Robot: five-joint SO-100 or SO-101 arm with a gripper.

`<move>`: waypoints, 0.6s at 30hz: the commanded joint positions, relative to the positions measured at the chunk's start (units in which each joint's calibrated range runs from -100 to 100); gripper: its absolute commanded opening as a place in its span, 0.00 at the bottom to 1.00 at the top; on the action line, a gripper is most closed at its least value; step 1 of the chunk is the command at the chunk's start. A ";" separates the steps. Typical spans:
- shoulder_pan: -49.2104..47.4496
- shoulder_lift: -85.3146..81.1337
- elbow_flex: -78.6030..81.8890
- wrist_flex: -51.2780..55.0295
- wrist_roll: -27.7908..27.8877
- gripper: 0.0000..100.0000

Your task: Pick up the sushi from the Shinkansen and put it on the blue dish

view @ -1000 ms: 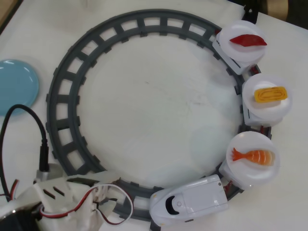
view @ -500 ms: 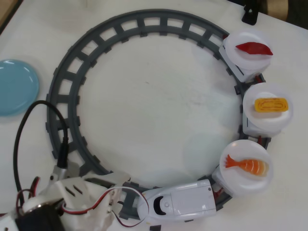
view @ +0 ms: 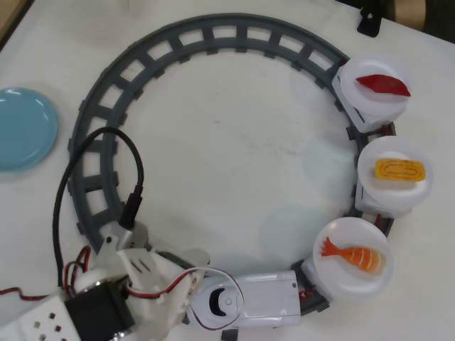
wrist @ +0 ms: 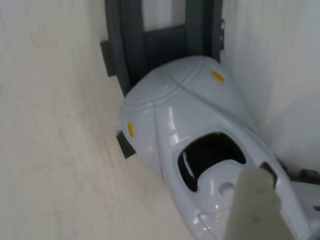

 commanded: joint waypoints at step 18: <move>0.46 1.15 -6.16 0.24 -2.46 0.20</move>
